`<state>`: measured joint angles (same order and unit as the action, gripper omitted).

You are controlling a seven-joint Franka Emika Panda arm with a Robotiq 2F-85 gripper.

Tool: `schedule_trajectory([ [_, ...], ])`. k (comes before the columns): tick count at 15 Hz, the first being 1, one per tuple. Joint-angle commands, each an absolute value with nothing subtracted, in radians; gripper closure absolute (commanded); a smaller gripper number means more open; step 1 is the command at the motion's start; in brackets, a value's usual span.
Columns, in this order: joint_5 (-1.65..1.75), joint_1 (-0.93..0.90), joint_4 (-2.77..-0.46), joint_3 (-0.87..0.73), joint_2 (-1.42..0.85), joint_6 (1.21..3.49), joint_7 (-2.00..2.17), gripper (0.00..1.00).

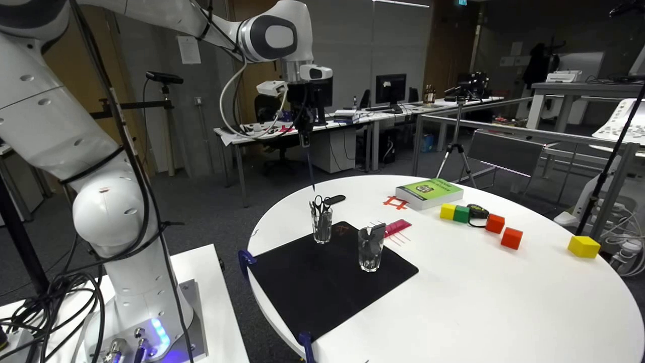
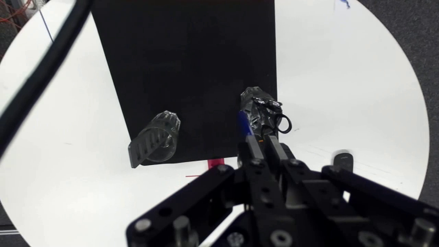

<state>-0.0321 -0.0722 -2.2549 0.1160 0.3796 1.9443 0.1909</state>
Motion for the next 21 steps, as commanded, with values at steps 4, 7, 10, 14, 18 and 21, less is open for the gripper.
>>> schedule_trajectory([
  [4, 0.031, -0.004, -2.290, 0.063, 0.414, 1.964, 0.179, 0.98],
  [7, 0.036, 0.025, -2.293, 0.022, 0.399, 1.988, 0.165, 0.98],
  [10, 0.026, 0.047, -2.289, -0.019, 0.378, 2.044, 0.142, 0.98],
  [14, 0.012, 0.062, -2.280, -0.061, 0.335, 2.132, 0.099, 0.98],
  [18, -0.002, 0.066, -2.258, -0.082, 0.263, 2.180, 0.086, 0.98],
  [21, -0.013, 0.064, -2.238, -0.090, 0.205, 2.201, 0.083, 0.98],
])
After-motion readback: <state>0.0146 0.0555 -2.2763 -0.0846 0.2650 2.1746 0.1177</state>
